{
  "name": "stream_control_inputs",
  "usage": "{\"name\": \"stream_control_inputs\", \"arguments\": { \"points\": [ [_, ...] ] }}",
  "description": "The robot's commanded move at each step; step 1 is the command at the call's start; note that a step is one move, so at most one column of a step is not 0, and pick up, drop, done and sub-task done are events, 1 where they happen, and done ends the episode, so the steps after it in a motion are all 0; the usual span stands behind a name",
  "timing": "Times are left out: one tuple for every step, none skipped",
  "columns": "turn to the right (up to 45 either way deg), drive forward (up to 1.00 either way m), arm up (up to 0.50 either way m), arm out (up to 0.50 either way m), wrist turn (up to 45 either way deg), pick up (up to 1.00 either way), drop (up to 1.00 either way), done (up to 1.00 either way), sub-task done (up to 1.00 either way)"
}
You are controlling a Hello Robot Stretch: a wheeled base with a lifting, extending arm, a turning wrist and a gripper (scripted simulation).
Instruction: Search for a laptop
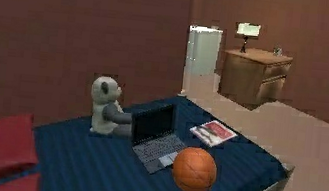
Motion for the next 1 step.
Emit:
{"name": "stream_control_inputs", "arguments": {
  "points": [
    [0.0,0.00,0.00,0.00,0.0,0.00,0.00,1.00,0.00]
  ]
}}
